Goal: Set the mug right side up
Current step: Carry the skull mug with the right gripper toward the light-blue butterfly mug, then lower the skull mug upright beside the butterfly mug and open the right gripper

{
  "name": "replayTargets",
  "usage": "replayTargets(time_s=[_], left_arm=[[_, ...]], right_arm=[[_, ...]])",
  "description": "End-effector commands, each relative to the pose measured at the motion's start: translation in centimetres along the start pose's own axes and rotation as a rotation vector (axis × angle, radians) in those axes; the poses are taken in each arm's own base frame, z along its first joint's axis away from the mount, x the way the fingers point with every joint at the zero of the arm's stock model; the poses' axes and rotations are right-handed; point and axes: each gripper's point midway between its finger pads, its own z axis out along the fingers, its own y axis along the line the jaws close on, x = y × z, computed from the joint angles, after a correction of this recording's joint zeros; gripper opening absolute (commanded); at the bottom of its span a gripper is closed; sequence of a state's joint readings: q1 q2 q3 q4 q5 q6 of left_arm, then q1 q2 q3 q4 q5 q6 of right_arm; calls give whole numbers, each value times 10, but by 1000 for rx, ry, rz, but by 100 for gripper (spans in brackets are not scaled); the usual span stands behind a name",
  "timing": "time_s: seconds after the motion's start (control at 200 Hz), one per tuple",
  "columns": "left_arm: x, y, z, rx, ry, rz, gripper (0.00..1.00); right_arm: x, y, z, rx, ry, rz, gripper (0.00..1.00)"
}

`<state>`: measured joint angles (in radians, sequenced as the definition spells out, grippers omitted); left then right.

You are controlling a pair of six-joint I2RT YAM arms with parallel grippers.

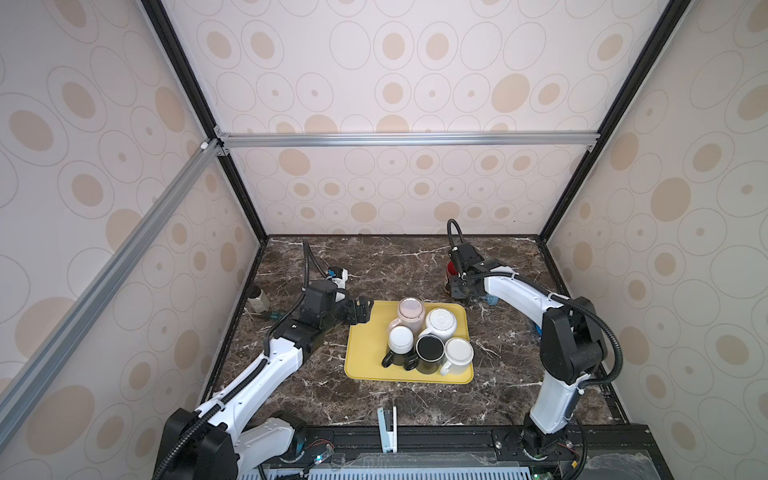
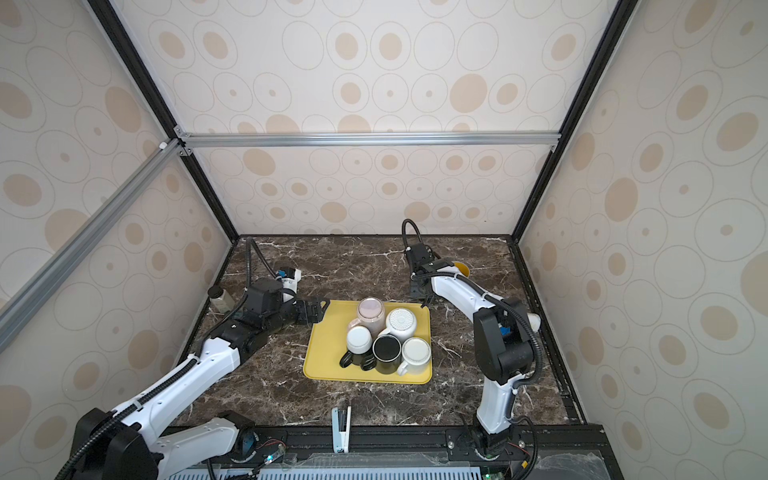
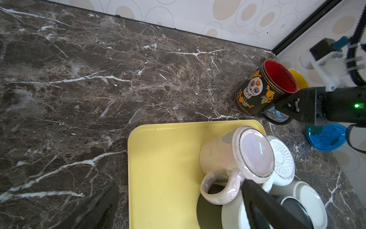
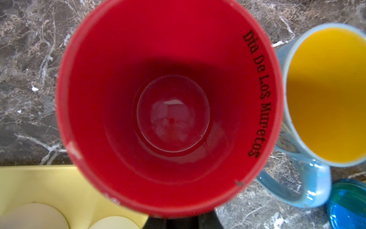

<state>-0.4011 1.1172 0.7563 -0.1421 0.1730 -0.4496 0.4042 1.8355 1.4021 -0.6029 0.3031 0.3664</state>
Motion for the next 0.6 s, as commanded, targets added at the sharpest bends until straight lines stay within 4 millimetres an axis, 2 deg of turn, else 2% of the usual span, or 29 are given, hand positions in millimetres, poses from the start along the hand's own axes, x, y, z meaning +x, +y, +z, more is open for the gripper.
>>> replayTargets(time_s=[0.0,0.265,0.595], left_arm=[[-15,-8,-4,21,-46,-3,97],[-6,-5,-2,10,-32,0,97],[-6,-8,-2,17,-29,10,97]], right_arm=[[-30,2,-3,-11,-119,68,0],[-28,1,-2,-18,-123,76,0],[-17,-9,-3,8,-128,85,2]])
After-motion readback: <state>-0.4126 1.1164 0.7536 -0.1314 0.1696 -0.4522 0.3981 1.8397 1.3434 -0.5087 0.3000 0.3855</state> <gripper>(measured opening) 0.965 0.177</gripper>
